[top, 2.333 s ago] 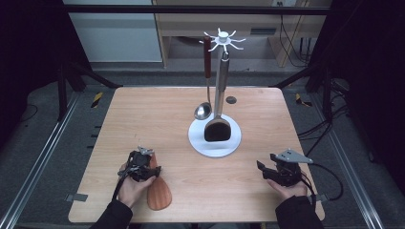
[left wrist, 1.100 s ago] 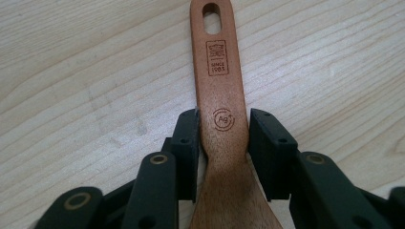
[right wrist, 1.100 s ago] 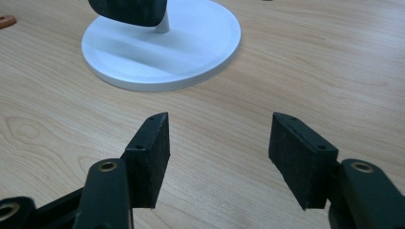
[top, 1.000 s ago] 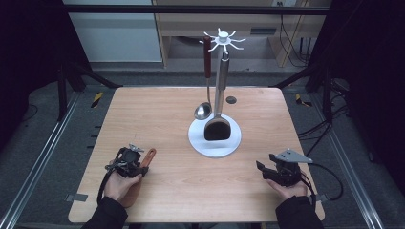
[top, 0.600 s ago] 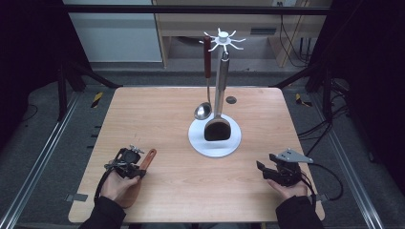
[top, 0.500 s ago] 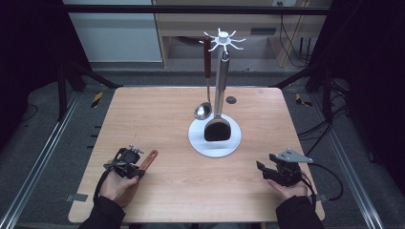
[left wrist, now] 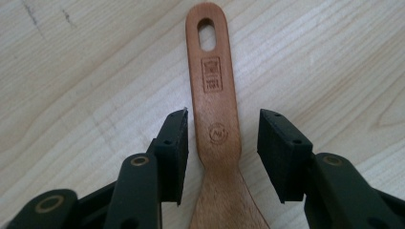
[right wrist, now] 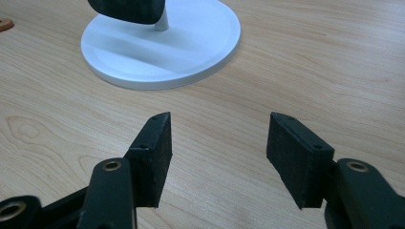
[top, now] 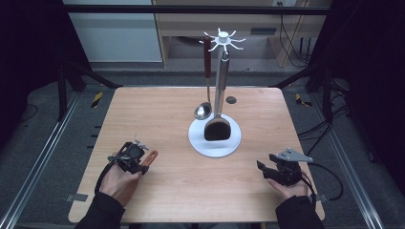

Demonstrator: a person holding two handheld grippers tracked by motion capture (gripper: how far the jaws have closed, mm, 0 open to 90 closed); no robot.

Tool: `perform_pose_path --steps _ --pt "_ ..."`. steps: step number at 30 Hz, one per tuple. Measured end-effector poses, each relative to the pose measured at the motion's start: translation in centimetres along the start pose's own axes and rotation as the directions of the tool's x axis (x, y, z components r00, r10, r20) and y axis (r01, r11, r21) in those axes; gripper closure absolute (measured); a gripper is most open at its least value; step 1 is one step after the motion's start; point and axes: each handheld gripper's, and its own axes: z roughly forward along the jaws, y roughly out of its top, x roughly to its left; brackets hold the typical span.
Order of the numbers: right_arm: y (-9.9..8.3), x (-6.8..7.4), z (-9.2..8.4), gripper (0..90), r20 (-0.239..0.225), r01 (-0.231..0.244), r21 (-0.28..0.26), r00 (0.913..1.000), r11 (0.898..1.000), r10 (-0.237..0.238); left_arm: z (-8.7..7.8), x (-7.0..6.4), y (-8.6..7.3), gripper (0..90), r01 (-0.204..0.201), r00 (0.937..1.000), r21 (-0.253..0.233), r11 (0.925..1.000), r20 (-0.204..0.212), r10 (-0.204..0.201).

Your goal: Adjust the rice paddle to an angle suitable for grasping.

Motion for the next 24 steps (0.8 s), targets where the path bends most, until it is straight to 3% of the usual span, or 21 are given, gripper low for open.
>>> perform_pose_path --steps 7,24 --pt "0.0 0.0 0.0 45.5 -0.004 -0.005 0.014 1.0 1.0 0.005 1.0 0.6 1.1 57.4 0.009 0.9989 0.03 0.9995 0.047 -0.011" --pt "0.1 0.0 0.1 48.4 -0.022 0.003 0.028 0.9998 1.0 -0.002 1.7 1.1 1.3 62.8 0.066 0.9963 0.079 0.9947 0.049 -0.07"
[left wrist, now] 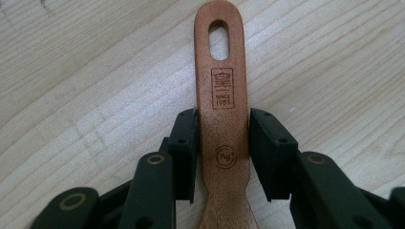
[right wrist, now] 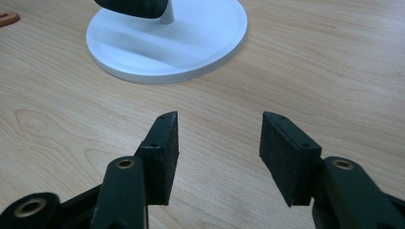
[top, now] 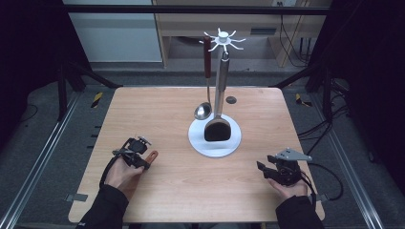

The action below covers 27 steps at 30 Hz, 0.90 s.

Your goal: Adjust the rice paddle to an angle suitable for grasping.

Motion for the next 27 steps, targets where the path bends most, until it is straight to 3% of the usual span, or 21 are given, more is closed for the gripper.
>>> perform_pose_path --steps 7,20,27 --pt "0.01 -0.05 -0.01 48.4 -0.002 -0.002 0.001 1.0 1.0 0.002 0.04 -0.07 0.31 63.7 0.023 0.9997 0.02 0.9995 0.002 -0.023" --pt "0.0 -0.08 0.14 48.3 -0.006 -0.003 0.011 1.0 1.0 0.003 -0.02 0.01 0.19 65.6 -0.039 0.9992 0.014 0.9991 0.007 0.039" --pt "-0.02 -0.11 0.19 48.3 -0.009 -0.004 0.015 1.0 1.0 0.004 -0.03 -0.15 0.15 65.7 -0.048 0.9988 0.011 0.9988 0.008 0.048"
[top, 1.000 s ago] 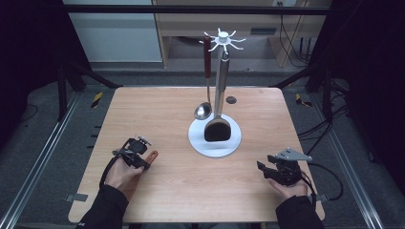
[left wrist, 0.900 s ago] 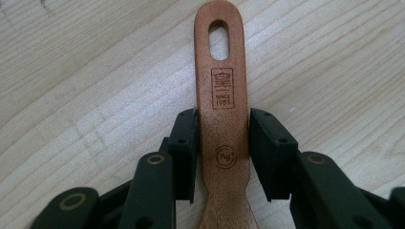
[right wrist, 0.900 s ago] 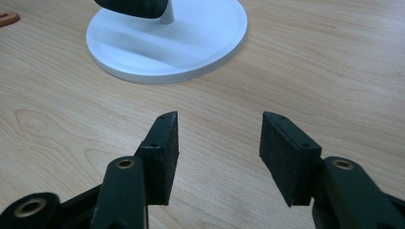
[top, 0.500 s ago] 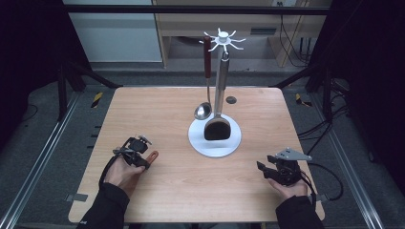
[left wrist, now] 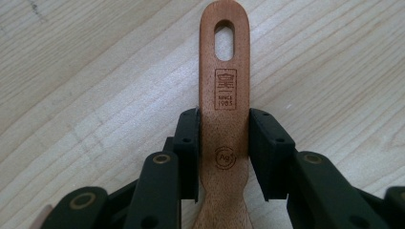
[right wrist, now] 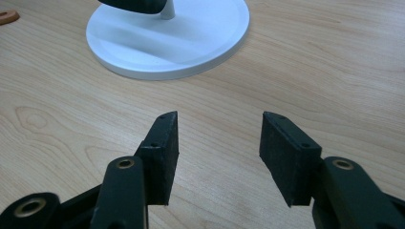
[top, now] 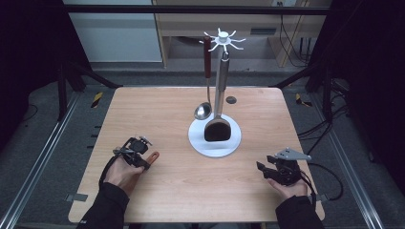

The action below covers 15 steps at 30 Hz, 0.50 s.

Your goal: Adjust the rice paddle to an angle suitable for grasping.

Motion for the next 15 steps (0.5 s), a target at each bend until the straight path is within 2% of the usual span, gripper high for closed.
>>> perform_pose_path --steps 2,3,9,15 --pt "0.0 0.0 0.0 48.3 -0.001 0.001 0.0 1.0 1.0 -0.001 -0.1 -0.2 0.0 65.7 -0.013 0.9999 0.0 0.9999 -0.004 0.013" --pt "0.0 0.0 0.0 48.2 -0.002 0.0 0.0 1.0 1.0 0.0 -0.2 -0.4 0.0 65.7 -0.005 1.0 -0.005 1.0 0.003 0.005" --pt "0.0 0.0 -0.1 48.3 0.0 -0.006 -0.003 1.0 1.0 0.006 -1.1 -0.6 -0.3 65.7 -0.017 0.9998 -0.044 0.9989 -0.009 0.017" --pt "0.0 0.0 -0.1 48.3 0.0 -0.006 -0.003 1.0 1.0 0.006 -2.5 -0.7 -1.0 65.8 -0.016 0.9995 -0.115 0.9932 -0.027 0.013"
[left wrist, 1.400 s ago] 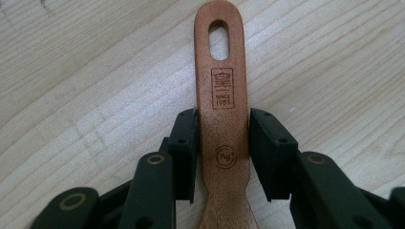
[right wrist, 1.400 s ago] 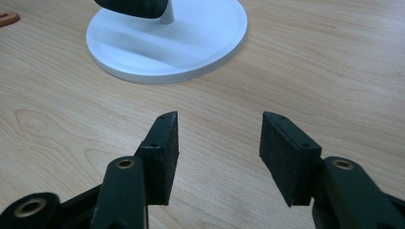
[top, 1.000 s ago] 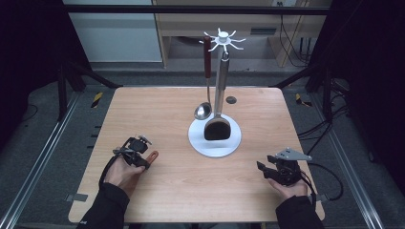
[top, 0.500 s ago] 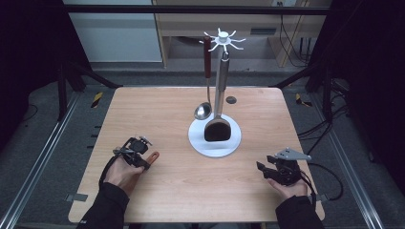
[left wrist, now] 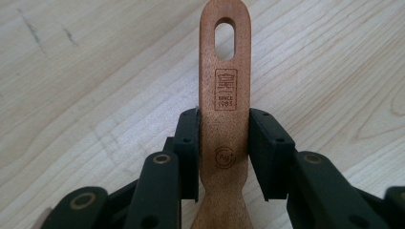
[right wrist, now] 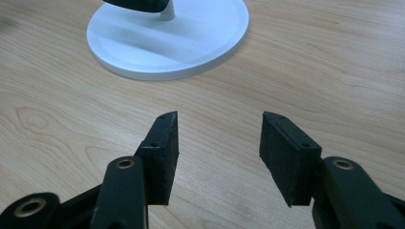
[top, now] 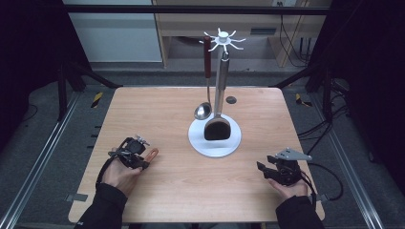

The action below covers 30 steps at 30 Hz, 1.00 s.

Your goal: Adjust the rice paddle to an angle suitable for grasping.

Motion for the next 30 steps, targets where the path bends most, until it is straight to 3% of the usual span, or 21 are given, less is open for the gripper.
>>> perform_pose_path --steps 5,15,27,30 --pt "0.0 0.0 0.0 48.3 0.002 0.003 -0.002 1.0 1.0 -0.003 -1.2 0.0 -0.5 65.7 0.011 0.9999 -0.046 0.9989 -0.007 -0.011" --pt "0.0 0.0 0.0 48.3 0.002 0.002 -0.001 1.0 1.0 -0.002 -2.3 0.2 -1.1 65.7 0.021 0.9997 -0.092 0.9955 -0.01 -0.023" --pt "0.0 0.0 -0.1 48.4 0.004 0.003 -0.001 1.0 1.0 -0.003 -3.6 0.5 -1.7 65.7 0.047 0.9987 -0.158 0.9863 -0.013 -0.05" --pt "0.0 0.0 -0.1 48.4 0.005 0.004 -0.001 1.0 1.0 -0.004 -4.0 0.5 -1.8 65.7 0.06 0.998 -0.186 0.9808 -0.012 -0.063"
